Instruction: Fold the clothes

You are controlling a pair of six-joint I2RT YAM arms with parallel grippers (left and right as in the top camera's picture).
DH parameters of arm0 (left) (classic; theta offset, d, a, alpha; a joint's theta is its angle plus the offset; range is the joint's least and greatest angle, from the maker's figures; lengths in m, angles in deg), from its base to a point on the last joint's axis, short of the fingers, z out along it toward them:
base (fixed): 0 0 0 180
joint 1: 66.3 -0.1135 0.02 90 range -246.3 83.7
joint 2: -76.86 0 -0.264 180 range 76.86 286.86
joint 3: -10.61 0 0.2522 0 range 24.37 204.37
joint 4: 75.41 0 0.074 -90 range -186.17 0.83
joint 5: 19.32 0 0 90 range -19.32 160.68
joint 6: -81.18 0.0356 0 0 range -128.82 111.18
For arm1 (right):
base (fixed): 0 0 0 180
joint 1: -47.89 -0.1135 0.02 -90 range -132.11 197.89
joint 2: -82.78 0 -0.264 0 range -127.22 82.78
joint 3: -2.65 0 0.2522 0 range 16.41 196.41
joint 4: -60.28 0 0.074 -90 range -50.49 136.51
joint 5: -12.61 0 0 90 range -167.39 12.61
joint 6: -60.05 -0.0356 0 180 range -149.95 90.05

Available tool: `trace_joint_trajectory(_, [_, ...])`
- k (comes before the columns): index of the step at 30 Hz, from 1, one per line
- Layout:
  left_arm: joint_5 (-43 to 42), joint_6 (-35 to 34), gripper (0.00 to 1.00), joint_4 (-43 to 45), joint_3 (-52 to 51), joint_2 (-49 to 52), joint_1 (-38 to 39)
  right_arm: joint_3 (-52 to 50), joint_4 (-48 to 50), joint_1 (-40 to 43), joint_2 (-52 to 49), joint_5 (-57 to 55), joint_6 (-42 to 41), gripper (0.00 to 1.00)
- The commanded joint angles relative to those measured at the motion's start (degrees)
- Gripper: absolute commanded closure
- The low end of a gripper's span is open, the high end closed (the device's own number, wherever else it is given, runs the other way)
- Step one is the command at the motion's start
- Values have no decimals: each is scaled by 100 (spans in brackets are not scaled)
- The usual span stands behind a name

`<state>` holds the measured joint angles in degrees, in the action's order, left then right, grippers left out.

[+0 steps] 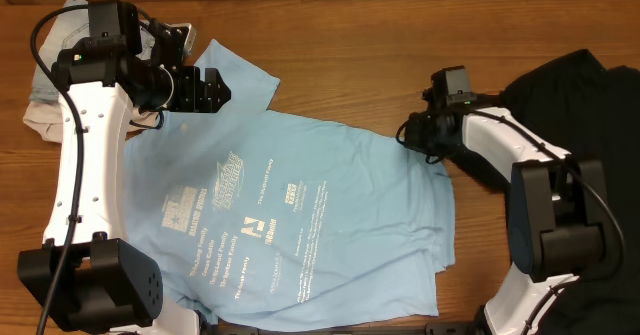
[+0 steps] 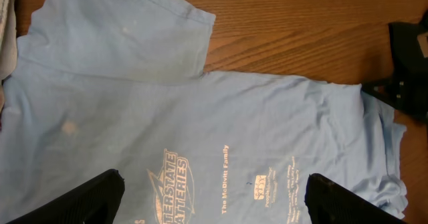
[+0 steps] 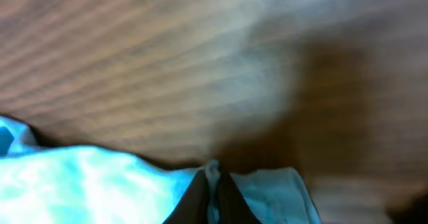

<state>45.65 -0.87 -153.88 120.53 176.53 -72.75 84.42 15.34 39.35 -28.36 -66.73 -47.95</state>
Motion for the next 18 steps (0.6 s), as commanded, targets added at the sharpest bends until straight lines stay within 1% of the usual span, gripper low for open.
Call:
trace_joint_trajectory(1, [-9,85,10,22,92,52,28,-11,553,96,-13,-249,-4,96])
trace_joint_trajectory(4, [-9,87,9,44,92,52,28,153,1567,297,-11,-245,2,96])
trace_joint_trajectory(8, [-11,85,8,94,92,52,28,715,2479,623,-13,-249,9,96])
trace_joint_trajectory(10, [-13,81,8,107,92,52,28,1025,2702,798,-11,-275,94,96])
trace_joint_trajectory(14, [-13,83,8,116,92,52,28,1493,2704,1180,-13,-673,153,96])
trace_joint_trajectory(16, [-13,81,7,129,92,52,28,1587,2704,1384,-13,-603,153,95])
trace_joint_trajectory(17, [-13,81,7,136,92,52,28,1604,2704,1467,-13,-483,155,75])
trace_joint_trajectory(18, [-11,83,7,153,92,52,28,1609,2704,1534,-13,-328,164,39])
